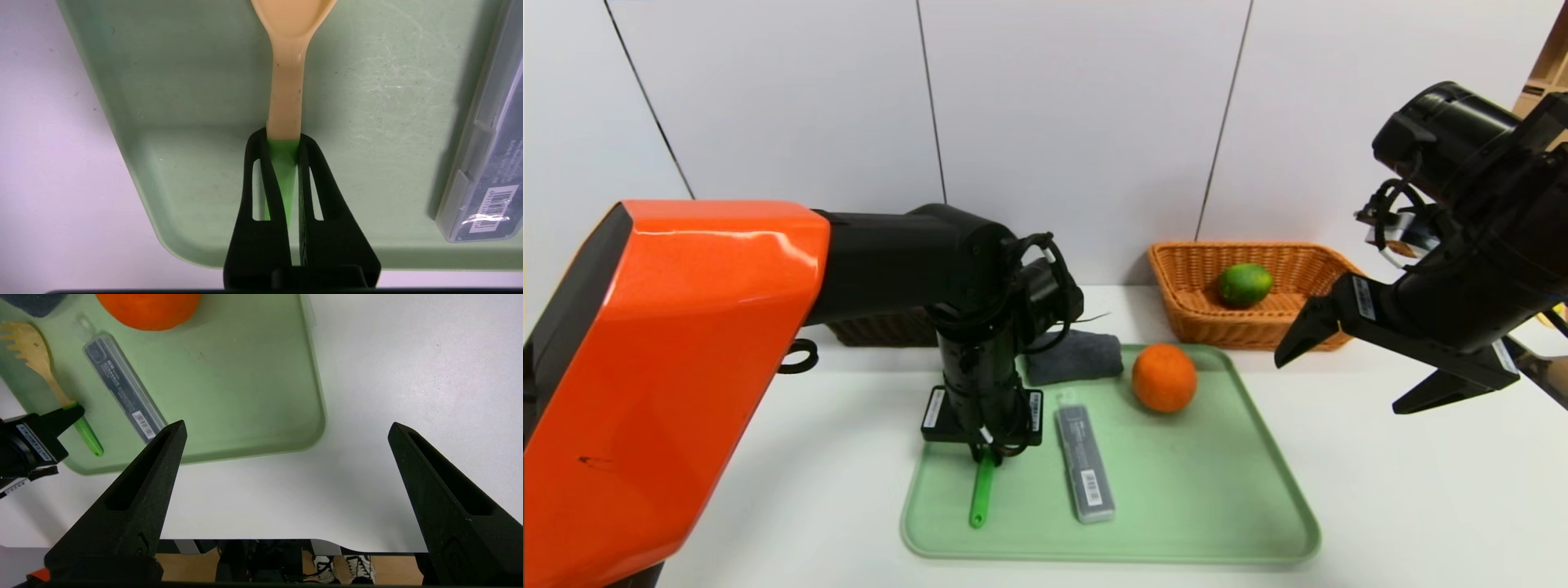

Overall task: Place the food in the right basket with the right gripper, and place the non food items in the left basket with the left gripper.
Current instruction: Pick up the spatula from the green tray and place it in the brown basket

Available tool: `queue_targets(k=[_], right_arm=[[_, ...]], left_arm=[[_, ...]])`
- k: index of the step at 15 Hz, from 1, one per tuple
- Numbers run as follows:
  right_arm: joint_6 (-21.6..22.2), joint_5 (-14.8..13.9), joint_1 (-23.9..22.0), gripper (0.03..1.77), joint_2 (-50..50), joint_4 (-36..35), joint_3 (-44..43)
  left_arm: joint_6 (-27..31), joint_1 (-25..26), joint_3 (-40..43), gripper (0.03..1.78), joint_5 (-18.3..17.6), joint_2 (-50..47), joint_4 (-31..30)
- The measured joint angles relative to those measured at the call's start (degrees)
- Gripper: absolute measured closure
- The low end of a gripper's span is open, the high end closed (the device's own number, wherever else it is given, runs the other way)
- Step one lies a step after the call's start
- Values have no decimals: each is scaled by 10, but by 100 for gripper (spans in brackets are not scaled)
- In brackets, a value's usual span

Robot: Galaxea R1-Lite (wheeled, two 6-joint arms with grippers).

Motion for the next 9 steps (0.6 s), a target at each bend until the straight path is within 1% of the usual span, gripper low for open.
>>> queue_targets(k=[5,9], right_arm=[[0,1,5,10,-13,0,3],[0,1,6,10,-15,0,17]], left_arm=[[3,0,1,169,-3,-12,1],[17,-1,-9,169,-5,-58,1]])
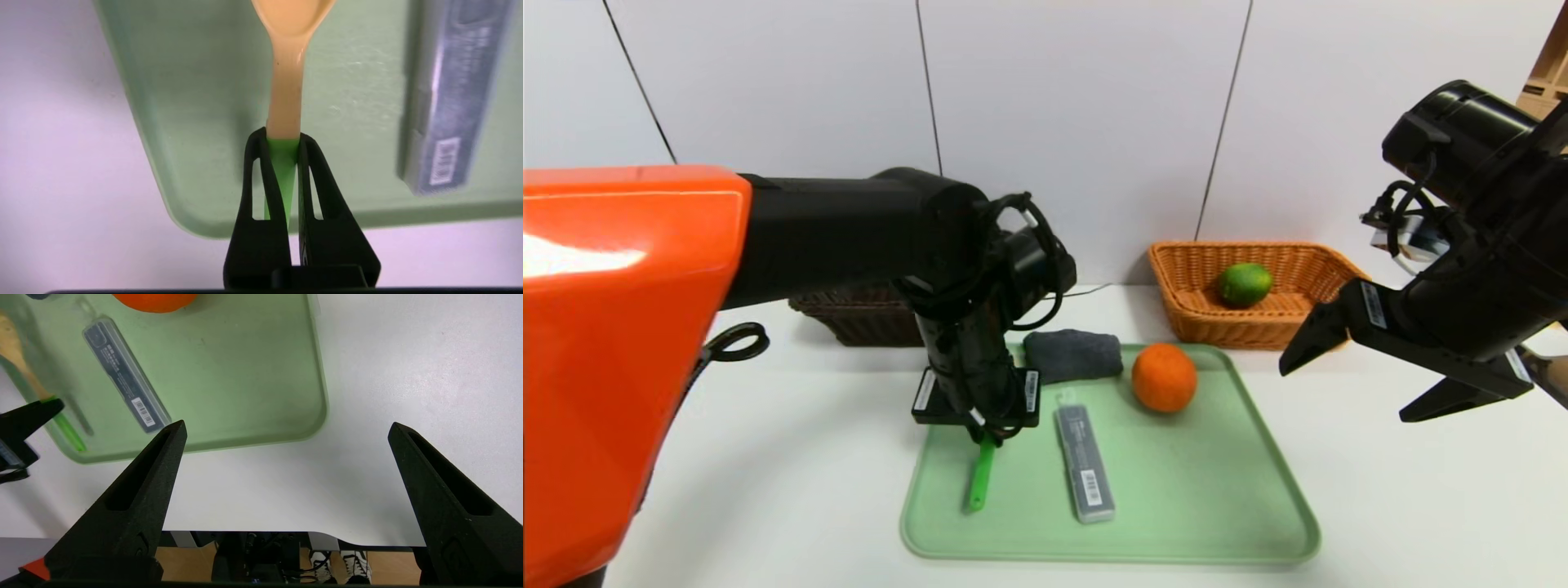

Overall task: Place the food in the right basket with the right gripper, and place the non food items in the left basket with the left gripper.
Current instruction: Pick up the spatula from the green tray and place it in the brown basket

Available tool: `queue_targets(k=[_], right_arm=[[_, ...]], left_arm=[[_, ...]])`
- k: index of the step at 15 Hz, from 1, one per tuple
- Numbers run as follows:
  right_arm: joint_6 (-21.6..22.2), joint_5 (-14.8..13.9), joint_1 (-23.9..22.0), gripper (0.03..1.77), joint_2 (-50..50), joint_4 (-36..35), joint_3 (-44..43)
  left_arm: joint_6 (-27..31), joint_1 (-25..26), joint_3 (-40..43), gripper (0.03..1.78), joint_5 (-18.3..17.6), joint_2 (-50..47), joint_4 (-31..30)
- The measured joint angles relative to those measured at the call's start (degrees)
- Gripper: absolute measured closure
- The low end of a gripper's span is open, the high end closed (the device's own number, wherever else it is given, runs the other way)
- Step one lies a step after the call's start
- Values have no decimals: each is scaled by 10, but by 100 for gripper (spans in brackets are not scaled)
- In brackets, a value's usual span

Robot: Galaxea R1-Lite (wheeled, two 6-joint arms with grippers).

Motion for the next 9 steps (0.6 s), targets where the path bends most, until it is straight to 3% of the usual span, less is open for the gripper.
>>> queue_targets(k=[3,6,7,9], right_arm=[[1,0,0,10,0,-1,9],[6,-1,0,9,0,-8,15],[7,-1,0,9,0,-17,15],[7,-2,0,9,0,-45,15]], left_arm=[[18,-1,-9,169,-24,-48,-14],[4,-2,-11,169,-76,-106,-104],[-21,0,-11,169,-81,-122,-156],[-60,20,-10,169,-41,-141,-258]])
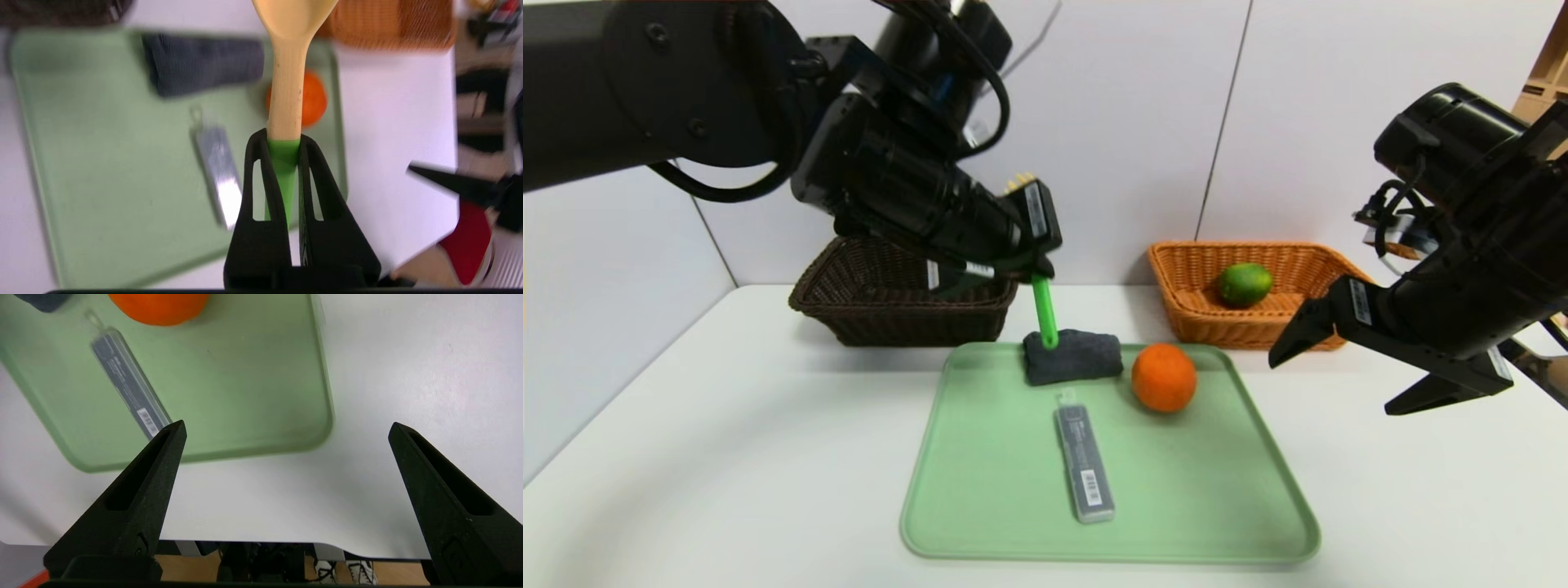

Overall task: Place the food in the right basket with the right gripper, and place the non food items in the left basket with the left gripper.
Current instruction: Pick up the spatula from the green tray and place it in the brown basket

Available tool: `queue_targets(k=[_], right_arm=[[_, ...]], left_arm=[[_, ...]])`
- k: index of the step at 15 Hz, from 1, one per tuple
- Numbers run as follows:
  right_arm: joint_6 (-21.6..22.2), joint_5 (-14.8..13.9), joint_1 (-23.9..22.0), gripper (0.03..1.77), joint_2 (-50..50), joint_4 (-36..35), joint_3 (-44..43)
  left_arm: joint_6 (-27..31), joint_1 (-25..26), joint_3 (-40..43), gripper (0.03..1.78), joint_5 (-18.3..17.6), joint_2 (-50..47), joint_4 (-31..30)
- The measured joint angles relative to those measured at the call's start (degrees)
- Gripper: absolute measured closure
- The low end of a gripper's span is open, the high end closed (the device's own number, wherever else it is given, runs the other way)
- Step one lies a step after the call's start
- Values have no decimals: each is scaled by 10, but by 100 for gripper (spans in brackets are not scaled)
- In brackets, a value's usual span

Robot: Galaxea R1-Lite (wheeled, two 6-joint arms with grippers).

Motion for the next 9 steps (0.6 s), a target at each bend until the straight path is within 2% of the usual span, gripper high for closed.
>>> queue_targets(k=[3,6,7,9], right_arm=[[-4,-1,0,9,-1,-30,0],[-8,-4,0,9,-4,-64,0],[-9,-5,0,9,-4,-73,0],[-10,-5,0,9,-4,-74,0]], left_arm=[[-2,71,0,169,119,5,-125],[48,156,2,169,226,44,-156],[61,181,2,169,249,60,-157],[71,206,2,169,256,84,-149]])
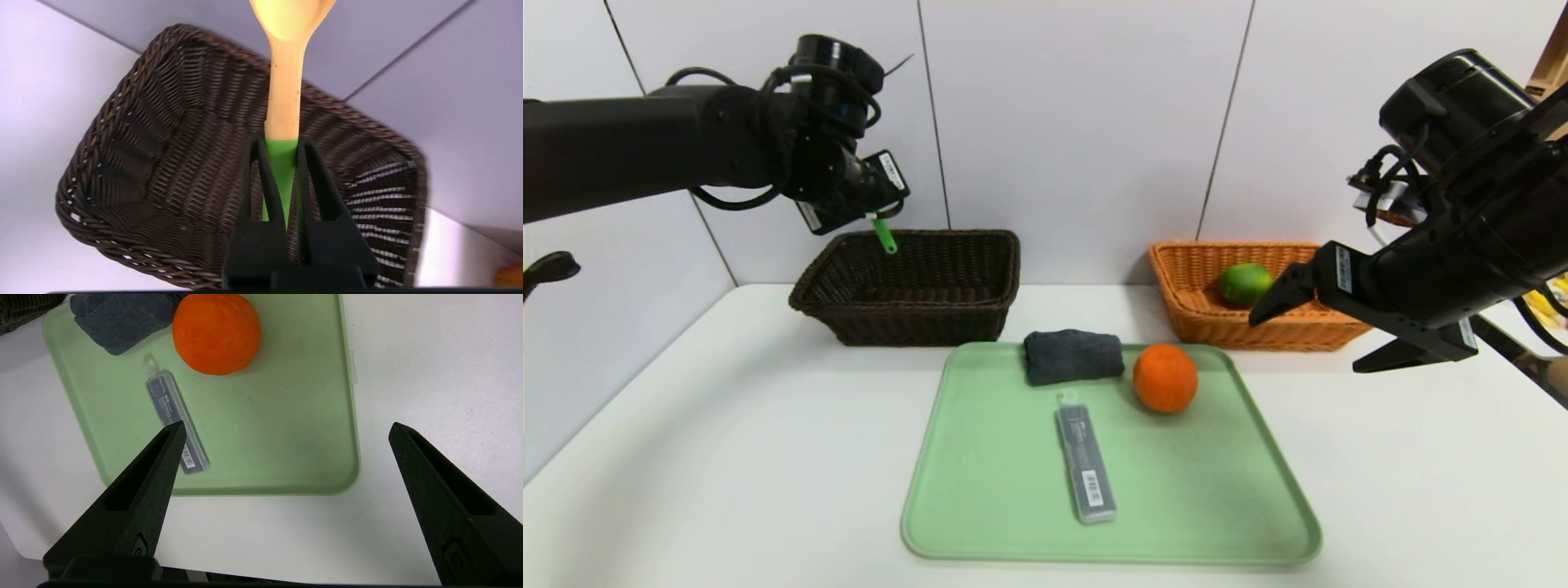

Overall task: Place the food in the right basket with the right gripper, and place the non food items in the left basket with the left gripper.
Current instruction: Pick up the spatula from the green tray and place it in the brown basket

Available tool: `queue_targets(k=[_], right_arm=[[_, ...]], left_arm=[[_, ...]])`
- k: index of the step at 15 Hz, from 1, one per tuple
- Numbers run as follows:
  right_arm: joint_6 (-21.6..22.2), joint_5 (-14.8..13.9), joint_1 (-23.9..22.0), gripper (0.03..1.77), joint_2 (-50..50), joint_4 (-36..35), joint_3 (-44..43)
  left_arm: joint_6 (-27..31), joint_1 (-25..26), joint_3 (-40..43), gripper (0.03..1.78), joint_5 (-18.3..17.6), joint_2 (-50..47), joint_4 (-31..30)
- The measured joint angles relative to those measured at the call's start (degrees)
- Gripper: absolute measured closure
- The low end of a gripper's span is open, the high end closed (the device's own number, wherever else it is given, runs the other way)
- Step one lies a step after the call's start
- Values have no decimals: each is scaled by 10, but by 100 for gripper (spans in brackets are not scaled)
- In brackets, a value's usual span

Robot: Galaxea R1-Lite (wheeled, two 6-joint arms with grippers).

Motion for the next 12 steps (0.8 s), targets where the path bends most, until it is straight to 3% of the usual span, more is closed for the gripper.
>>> queue_targets(k=[4,8,12], right_arm=[[0,1,0,9,1,0,0],[0,0,-1,9,1,0,0],[0,0,-1,9,1,0,0]], left_arm=[[2,23,1,169,-57,36,8],[3,42,-1,169,-64,71,5],[5,44,-3,104,-65,79,3]])
